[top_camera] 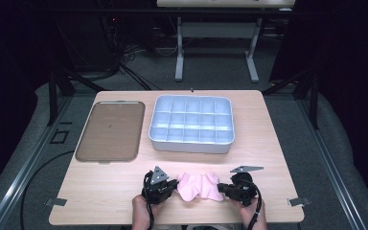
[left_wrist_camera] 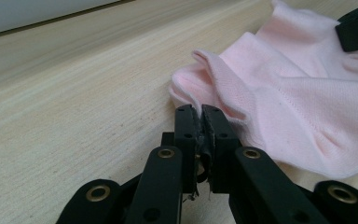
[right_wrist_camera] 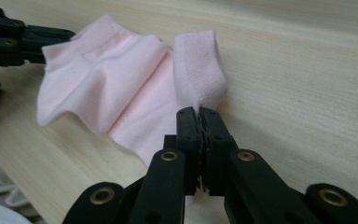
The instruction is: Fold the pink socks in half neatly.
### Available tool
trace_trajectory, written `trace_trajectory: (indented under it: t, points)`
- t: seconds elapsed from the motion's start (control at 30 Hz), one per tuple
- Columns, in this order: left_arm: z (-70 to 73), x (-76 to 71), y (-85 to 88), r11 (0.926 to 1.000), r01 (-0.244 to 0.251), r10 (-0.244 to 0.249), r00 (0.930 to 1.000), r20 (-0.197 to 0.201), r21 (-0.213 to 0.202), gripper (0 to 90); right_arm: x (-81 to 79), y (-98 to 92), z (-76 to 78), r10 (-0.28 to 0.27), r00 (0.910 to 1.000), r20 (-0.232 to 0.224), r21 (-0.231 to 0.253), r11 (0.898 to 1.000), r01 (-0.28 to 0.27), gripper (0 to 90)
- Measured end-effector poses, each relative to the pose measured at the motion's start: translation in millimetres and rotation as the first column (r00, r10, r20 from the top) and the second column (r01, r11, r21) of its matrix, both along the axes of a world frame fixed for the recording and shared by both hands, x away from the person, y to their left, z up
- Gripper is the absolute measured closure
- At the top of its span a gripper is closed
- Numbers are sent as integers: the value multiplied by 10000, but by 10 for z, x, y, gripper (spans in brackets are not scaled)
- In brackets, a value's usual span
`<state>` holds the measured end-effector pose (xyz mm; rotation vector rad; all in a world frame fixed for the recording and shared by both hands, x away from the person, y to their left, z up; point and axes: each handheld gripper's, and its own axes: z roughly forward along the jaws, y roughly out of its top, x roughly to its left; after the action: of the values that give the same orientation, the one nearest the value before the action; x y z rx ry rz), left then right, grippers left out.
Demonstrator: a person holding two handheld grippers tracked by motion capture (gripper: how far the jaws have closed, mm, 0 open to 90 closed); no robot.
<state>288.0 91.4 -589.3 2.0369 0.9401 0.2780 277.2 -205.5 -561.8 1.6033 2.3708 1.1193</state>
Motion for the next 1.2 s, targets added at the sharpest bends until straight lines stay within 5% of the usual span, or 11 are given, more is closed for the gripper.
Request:
trace_trajectory:
  t: [0.4,1.2]
  points:
    - [0,-3,-2,10000,-8,8,10000,12,16,847,-11,90,244,471,9977,488,20,9989,-472,869]
    - [1,-9,-8,10000,-12,12,10000,19,38,847,210,756,352,2124,9772,75,-768,9744,-2112,856]
